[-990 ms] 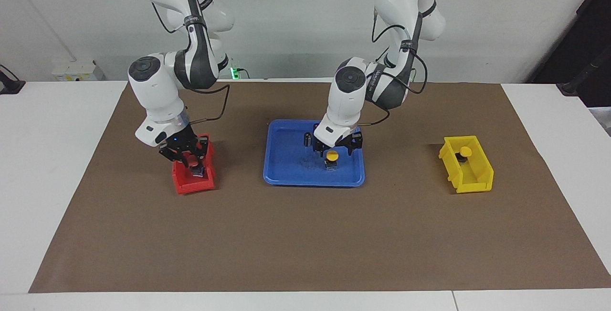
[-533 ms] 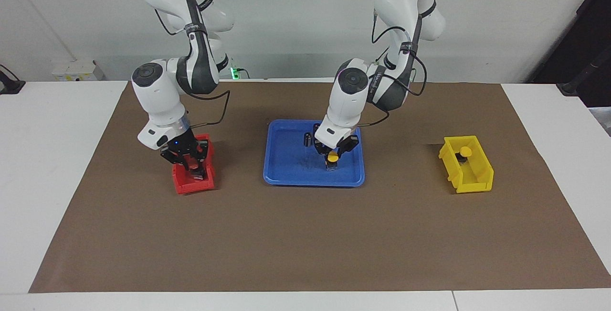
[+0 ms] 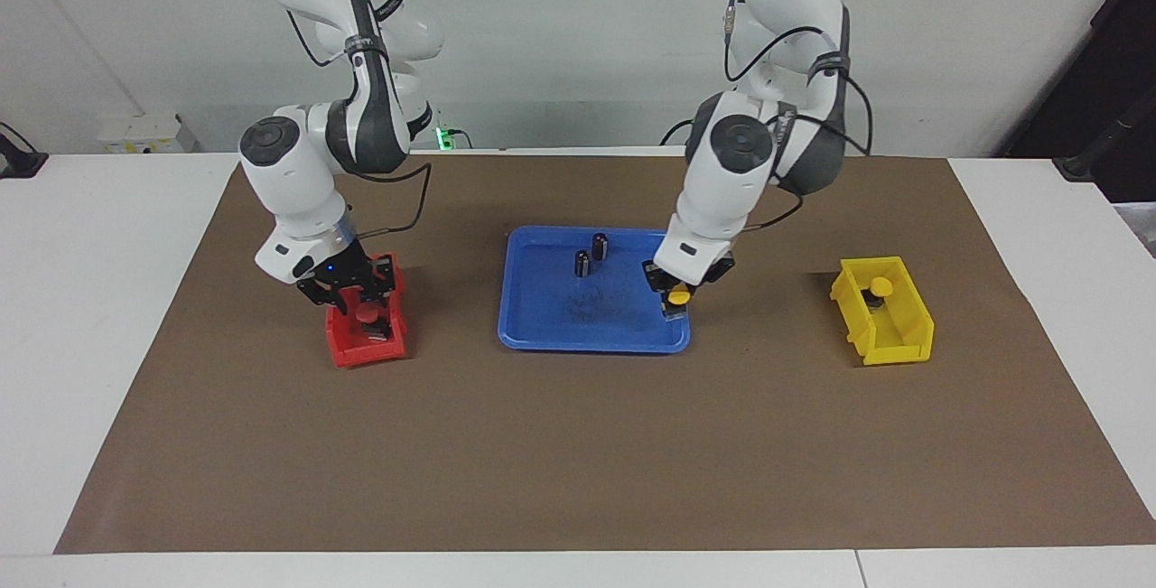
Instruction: Sort red and yellow buttons by color
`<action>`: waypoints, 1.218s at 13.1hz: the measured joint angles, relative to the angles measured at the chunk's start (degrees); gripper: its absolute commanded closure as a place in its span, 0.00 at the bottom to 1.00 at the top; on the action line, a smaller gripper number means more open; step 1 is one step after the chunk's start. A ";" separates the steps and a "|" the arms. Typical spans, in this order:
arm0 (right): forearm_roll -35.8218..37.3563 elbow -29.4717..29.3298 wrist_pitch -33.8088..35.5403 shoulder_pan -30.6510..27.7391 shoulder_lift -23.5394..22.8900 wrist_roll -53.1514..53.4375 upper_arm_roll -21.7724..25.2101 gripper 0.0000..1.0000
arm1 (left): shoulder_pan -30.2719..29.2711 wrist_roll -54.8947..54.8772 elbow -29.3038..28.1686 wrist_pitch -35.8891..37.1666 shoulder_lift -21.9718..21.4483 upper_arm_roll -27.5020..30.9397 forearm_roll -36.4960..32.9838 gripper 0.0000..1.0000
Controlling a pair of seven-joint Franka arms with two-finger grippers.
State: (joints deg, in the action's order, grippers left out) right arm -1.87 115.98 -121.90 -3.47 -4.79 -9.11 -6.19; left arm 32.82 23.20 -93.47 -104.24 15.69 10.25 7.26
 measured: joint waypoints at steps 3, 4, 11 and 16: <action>0.00 -10.36 17.18 -0.02 2.83 1.24 0.11 0.00 | -12.30 -16.66 -0.02 3.89 -2.15 0.67 -0.26 0.99; 0.00 -14.21 22.78 -0.02 3.68 1.76 0.13 0.00 | -16.31 -21.34 -0.07 3.92 -2.11 0.78 -0.85 0.99; 0.86 -29.59 37.64 -0.64 2.35 2.66 0.25 0.00 | -26.63 -30.01 -2.53 -0.07 -2.12 0.81 -2.03 0.99; 1.24 -32.49 39.35 -1.87 1.15 2.76 0.34 0.00 | -26.64 -30.00 -10.44 -10.58 -3.01 0.72 -2.03 0.99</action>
State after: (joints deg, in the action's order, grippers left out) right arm -0.64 83.49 -82.55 -5.34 -3.65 -6.35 -5.85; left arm 6.19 -6.80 -103.91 -114.82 12.68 10.97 5.22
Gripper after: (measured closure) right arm 0.000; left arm 0.590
